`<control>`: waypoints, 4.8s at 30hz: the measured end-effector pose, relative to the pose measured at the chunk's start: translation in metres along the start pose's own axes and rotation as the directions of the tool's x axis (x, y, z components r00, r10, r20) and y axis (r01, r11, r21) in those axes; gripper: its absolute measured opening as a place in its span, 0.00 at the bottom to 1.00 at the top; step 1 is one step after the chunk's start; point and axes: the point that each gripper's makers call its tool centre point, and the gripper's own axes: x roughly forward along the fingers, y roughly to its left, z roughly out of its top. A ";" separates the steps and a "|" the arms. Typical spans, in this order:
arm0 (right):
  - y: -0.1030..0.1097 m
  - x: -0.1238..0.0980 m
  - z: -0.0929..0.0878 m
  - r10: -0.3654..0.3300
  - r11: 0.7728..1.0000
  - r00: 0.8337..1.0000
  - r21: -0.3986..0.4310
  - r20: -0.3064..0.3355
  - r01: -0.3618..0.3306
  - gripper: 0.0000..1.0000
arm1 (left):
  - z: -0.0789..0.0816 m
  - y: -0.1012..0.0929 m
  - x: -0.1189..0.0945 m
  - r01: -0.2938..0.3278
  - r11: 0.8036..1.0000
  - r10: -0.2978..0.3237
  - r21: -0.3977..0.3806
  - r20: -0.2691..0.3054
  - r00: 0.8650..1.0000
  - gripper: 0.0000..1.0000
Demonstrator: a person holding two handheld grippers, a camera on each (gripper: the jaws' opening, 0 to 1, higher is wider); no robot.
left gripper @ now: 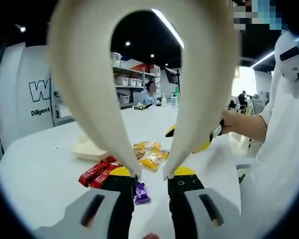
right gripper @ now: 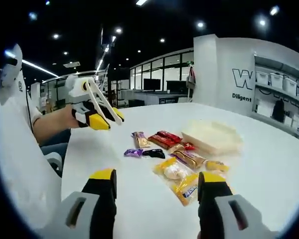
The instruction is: Place the target food into the container with the food tongs after gripping and lifting it, then release it inside without dropping or visibly crushing the food.
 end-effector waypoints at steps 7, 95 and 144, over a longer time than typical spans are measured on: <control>-0.004 0.002 0.000 0.000 1.000 1.000 -0.001 0.001 0.000 0.67 | 0.006 0.014 0.007 0.021 1.000 -0.021 0.005 -0.005 1.000 0.23; -0.017 0.014 -0.002 0.016 1.000 1.000 0.011 -0.025 -0.016 0.78 | -0.057 0.094 0.087 0.251 0.964 -0.211 0.086 -0.324 0.922 0.25; -0.017 0.011 -0.003 0.019 1.000 1.000 0.007 -0.018 -0.019 0.77 | -0.031 0.085 0.081 0.301 0.951 -0.266 0.070 -0.315 0.911 0.22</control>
